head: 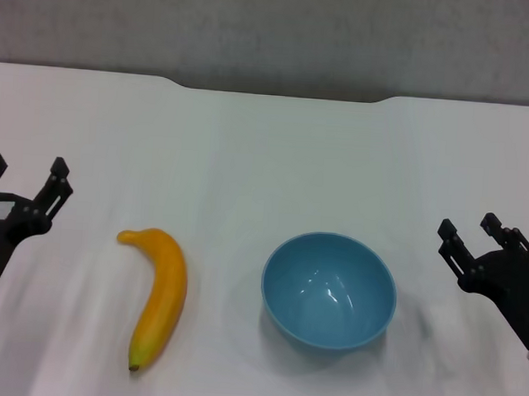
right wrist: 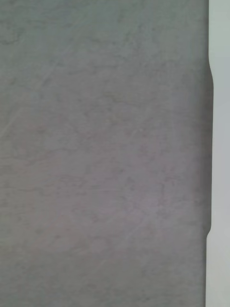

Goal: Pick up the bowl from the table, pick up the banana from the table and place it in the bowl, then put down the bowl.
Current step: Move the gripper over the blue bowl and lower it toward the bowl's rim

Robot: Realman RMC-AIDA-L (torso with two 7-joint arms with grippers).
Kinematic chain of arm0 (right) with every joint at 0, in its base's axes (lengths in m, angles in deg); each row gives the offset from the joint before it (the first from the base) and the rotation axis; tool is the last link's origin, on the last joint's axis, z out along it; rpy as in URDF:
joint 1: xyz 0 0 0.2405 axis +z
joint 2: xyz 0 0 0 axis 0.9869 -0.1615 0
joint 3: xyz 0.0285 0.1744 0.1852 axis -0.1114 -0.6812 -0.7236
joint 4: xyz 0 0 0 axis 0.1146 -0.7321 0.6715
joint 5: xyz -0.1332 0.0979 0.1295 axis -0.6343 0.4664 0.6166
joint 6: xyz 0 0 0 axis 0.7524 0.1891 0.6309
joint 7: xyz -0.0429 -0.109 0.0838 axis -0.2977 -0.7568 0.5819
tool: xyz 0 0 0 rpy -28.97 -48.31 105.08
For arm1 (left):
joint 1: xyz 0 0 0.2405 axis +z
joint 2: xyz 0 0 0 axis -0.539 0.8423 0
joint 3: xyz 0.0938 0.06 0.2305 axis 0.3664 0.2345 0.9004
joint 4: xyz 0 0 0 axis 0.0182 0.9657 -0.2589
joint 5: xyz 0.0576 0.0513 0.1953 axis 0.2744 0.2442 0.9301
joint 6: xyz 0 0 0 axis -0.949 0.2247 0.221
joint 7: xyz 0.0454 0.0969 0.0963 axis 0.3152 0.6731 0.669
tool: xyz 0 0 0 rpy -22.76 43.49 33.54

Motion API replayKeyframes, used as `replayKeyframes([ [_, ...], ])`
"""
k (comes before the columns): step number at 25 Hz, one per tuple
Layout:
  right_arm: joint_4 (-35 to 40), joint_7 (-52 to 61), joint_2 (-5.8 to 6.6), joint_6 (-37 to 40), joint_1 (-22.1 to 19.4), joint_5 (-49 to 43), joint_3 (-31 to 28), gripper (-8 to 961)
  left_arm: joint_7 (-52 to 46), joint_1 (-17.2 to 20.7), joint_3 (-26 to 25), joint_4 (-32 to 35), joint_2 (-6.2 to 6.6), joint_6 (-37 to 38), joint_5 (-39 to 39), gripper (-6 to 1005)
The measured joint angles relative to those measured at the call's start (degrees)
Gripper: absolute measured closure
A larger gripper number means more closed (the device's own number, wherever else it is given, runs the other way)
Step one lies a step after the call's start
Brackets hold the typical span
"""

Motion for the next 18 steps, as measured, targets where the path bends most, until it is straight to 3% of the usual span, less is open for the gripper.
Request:
replayKeyframes([
  [12, -0.5, 0.0, 0.12, 0.0, 0.1, -0.5, 1.1, 288, -0.1, -0.4, 2.6, 0.4, 0.13, -0.6, 1.7, 130],
  [18, -4.8, 0.0, 1.09, -4.2, 0.1, -0.7, 1.0, 288, -6.1, 0.9, 2.3, -1.4, 0.97, -4.0, 2.7, 132],
])
